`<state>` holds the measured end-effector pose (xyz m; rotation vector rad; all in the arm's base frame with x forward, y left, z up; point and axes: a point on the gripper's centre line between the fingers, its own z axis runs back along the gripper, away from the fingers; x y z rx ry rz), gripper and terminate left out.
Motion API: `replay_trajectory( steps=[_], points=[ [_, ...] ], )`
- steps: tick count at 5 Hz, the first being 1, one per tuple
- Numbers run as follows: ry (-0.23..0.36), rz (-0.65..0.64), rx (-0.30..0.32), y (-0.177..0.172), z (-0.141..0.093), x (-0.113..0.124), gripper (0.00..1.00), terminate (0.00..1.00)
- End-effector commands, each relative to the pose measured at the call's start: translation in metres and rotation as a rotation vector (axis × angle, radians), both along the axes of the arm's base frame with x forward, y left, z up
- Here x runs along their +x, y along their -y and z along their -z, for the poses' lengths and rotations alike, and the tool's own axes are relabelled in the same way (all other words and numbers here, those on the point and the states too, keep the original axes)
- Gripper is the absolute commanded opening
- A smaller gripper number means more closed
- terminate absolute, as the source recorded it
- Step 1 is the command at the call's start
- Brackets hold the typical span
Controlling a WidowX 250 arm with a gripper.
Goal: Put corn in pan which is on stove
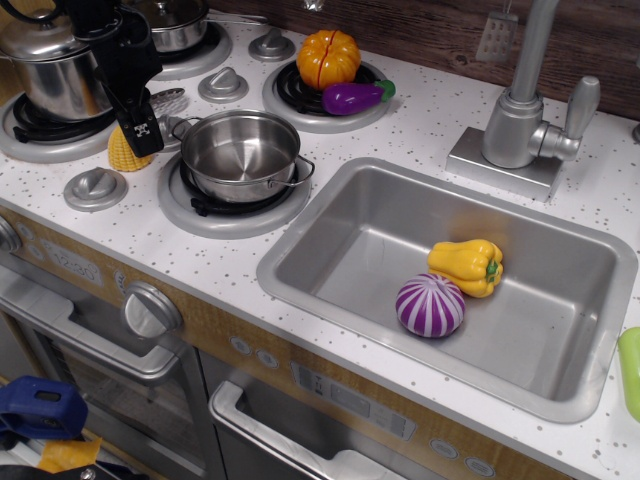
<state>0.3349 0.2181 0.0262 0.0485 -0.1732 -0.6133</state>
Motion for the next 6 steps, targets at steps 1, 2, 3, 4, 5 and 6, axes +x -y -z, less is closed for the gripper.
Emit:
replay_trajectory(
  steps=[1,2,3,4,5,6],
  points=[
    [0.041,-0.021,0.020,-0.011,-0.008,0.001,1.00,0.00],
    [0.038,-0.036,0.014,-0.015,-0.002,-0.001,1.00,0.00],
    [0.047,-0.049,0.028,-0.016,0.001,-0.006,1.00,0.00],
    [0.061,-0.067,0.022,-0.019,0.007,-0.010,0.00,0.00],
    [0.065,-0.071,0.012,-0.017,0.006,-0.008,0.00,0.00],
    [0.057,-0.075,0.041,-0.011,-0.017,-0.005,0.00,0.00]
  ],
)
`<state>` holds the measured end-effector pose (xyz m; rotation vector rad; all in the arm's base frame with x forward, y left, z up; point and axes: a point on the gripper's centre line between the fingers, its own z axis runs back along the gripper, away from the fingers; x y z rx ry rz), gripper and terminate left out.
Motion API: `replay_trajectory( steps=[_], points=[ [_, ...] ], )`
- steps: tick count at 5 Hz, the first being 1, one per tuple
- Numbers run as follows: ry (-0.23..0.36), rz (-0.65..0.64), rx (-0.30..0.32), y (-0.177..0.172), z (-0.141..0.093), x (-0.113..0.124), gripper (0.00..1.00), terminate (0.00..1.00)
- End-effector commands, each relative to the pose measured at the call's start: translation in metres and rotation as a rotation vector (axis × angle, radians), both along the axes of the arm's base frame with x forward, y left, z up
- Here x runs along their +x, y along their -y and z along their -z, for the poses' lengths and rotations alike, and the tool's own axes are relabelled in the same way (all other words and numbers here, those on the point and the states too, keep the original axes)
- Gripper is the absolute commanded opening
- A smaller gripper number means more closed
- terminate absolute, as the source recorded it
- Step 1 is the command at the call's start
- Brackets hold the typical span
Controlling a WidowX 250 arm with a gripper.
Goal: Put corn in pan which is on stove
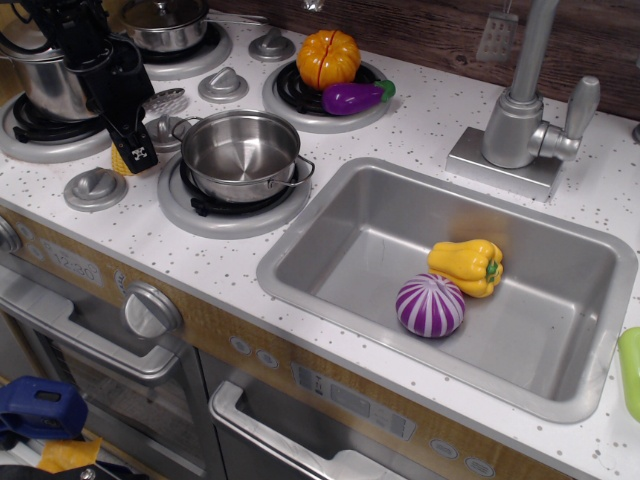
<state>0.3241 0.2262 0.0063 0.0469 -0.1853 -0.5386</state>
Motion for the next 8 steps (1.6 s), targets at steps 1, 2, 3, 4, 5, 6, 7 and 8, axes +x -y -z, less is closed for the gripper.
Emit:
replay_trajectory(
  steps=[1,2,3,4,5,6,7,8],
  points=[
    [0.015,-0.009,0.122,0.009,-0.075,0.008,0.00,0.00],
    [0.038,-0.015,0.154,0.029,-0.093,0.009,0.00,0.00],
    [0.054,-0.027,0.136,0.055,-0.098,0.017,0.00,0.00],
    [0.051,-0.045,0.076,0.079,-0.096,0.022,0.00,0.00],
    [0.084,-0.035,0.055,0.093,-0.087,0.024,0.00,0.00],
    [0.089,-0.051,0.010,0.101,-0.082,0.022,1.00,0.00],
    [0.089,-0.051,0.010,0.101,-0.082,0.022,1.00,0.00],
    [0.089,-0.051,0.010,0.101,-0.082,0.022,1.00,0.00]
  ],
)
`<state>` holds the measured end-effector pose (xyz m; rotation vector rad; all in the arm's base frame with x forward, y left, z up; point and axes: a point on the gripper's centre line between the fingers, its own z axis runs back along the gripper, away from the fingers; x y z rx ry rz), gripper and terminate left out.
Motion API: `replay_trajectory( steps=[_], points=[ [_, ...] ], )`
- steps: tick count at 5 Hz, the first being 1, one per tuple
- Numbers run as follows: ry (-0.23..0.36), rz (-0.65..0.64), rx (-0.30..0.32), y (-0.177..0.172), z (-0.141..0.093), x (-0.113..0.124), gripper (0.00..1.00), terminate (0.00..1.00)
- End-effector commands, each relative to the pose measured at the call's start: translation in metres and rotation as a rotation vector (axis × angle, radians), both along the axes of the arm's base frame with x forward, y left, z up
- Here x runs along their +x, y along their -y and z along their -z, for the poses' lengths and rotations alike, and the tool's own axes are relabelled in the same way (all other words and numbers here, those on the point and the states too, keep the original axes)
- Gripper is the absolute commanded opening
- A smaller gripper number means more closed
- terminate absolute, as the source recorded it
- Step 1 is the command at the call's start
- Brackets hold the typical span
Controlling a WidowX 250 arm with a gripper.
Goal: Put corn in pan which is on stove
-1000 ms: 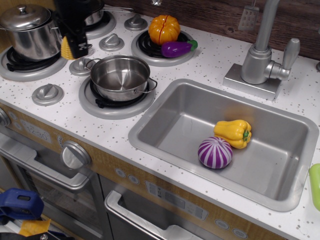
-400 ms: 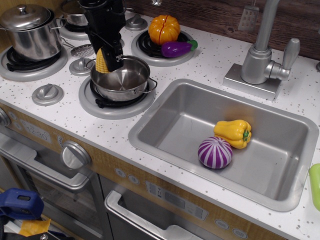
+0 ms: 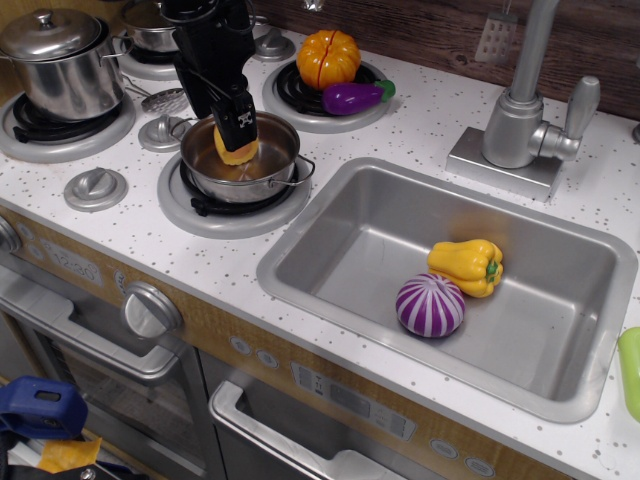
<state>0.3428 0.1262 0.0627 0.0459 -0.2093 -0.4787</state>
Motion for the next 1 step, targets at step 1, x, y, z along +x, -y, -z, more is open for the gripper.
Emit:
replay_trajectory(
  steps=[1],
  points=[
    [0.065,0.007,0.025,0.0009,-0.0253,0.0032,1.00,1.00]
  ],
)
